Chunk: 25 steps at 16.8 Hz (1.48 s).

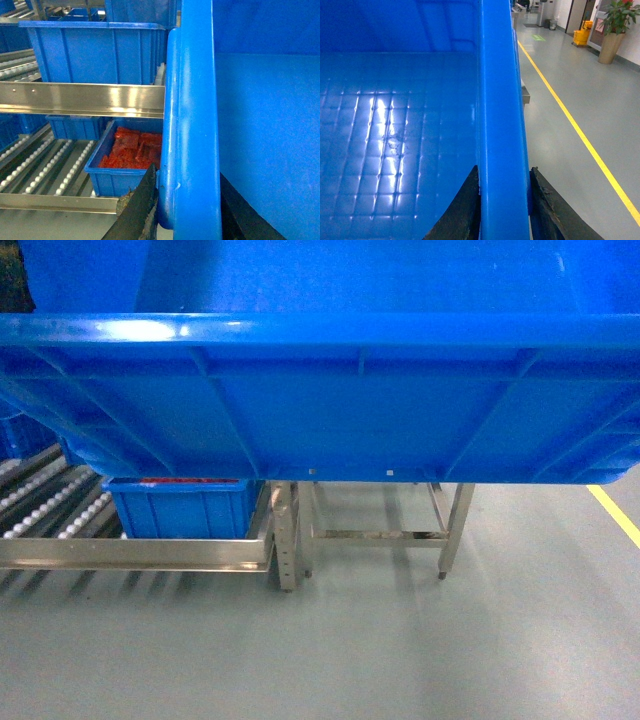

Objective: Place box next to blue box on left shelf

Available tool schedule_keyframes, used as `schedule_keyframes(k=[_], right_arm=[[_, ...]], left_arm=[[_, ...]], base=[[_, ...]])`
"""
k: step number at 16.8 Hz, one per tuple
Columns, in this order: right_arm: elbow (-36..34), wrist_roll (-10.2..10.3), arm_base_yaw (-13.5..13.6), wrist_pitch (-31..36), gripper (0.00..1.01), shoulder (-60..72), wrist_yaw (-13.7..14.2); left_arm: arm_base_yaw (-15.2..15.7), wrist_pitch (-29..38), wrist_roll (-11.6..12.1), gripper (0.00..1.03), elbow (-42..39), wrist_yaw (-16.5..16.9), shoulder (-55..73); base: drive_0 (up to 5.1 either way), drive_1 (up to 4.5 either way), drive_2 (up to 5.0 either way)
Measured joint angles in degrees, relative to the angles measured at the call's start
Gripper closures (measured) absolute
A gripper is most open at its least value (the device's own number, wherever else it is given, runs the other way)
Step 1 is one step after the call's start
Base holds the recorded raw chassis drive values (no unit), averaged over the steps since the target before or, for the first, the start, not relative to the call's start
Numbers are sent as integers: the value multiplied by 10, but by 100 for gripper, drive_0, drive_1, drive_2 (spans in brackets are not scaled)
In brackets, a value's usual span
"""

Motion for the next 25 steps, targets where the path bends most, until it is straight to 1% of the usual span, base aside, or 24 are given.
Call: schedule_keyframes(k=[14,25], right_arm=[[0,0,0,0,80,0,-1],[0,0,0,1,80,0,0]], left_arm=[[0,1,0,83,0,1,0],[0,2,0,83,0,0,0]], base=[[-498,144,323],[-497,244,244]])
